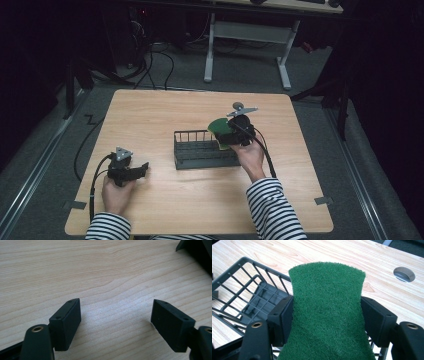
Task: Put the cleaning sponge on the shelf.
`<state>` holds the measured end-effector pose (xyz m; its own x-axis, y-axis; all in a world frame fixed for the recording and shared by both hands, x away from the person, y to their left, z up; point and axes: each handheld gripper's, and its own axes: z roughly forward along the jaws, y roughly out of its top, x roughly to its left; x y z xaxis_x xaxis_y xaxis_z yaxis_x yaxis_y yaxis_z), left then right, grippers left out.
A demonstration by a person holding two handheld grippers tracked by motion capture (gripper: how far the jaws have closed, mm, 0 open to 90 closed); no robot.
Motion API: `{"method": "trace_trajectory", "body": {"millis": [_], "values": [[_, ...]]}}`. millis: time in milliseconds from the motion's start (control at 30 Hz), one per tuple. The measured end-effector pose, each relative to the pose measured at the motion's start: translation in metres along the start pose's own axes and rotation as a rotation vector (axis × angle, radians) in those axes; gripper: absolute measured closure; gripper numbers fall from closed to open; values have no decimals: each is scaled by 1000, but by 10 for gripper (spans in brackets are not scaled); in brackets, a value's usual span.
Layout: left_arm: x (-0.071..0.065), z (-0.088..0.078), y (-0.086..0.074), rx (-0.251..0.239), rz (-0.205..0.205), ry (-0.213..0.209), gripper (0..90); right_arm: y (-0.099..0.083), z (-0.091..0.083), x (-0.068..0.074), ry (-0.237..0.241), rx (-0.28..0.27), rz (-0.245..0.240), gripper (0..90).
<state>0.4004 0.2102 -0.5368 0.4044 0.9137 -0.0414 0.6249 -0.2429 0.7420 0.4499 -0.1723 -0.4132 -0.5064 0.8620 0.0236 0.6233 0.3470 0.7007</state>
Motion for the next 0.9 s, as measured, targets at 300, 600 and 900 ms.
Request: {"method": "trace_trajectory", "body": {"millis": [300,600,900], "values": [[0,0,0,0,1,1,246,-4,4,0,-14,10,-9,310],[0,0,0,0,1,3,247,-7,8,2,-25,44,-38,304],[0,0,0,0,0,2,247,-8,7,3,-30,47,-44,304]]}}
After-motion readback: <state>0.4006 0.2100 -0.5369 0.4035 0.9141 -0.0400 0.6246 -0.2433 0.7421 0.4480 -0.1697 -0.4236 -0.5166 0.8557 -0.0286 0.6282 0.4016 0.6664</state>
